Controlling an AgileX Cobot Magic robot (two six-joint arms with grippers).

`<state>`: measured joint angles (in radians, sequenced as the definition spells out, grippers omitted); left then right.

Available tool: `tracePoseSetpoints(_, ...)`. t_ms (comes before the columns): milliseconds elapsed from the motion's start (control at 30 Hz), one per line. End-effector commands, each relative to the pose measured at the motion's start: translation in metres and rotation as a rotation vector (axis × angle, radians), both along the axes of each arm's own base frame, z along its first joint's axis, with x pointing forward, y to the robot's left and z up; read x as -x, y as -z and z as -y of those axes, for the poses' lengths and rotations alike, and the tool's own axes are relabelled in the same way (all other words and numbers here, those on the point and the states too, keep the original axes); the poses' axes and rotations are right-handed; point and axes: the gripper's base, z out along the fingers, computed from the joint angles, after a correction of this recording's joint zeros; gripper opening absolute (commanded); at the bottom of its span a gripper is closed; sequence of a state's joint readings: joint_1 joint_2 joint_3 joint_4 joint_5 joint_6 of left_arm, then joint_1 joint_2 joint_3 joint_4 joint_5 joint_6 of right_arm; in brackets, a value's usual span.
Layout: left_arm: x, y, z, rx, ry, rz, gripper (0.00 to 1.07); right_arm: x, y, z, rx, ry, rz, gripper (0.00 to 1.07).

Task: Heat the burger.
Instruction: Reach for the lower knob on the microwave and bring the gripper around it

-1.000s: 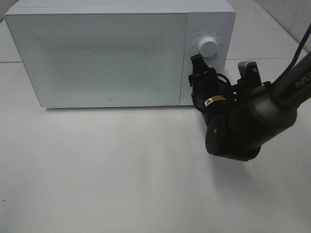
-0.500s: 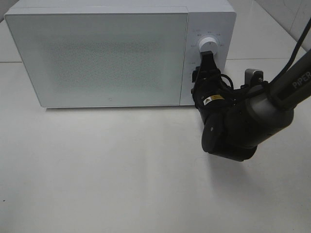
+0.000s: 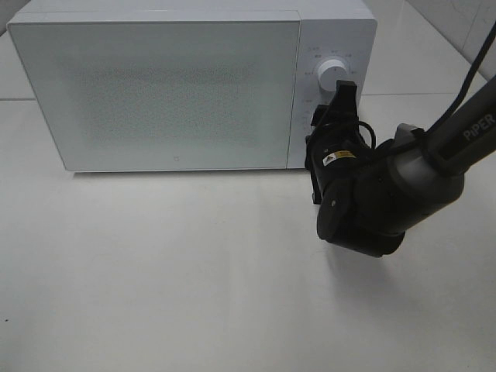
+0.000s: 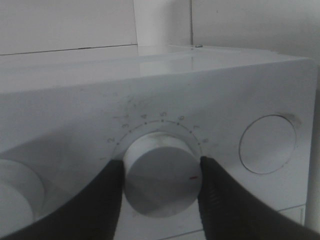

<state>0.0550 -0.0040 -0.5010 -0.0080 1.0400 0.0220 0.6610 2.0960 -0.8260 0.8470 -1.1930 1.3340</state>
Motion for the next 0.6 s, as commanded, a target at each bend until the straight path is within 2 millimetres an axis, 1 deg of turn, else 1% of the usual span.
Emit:
tracePoseSetpoints(33, 0.0041, -0.0014, 0.0005, -0.001, -0.003, 0.038, 1.02, -0.0028, -0.0143, 0.0214, -0.059, 0.200, 0.136, 0.11)
tracePoseSetpoints(133, 0.0041, -0.0014, 0.0005, -0.001, -0.003, 0.038, 1.02, -0.0027, -0.0140, 0.0213, -0.069, 0.201, 0.135, 0.11)
tracePoseSetpoints(200, 0.0041, -0.0014, 0.0005, -0.001, -0.003, 0.038, 1.02, -0.0025, -0.0130, 0.0218, -0.107, 0.213, 0.130, 0.11)
tracePoseSetpoints(600, 0.0041, -0.0014, 0.0005, -0.001, -0.003, 0.038, 1.02, -0.0029, -0.0126, 0.0201, -0.096, 0.192, 0.122, 0.14)
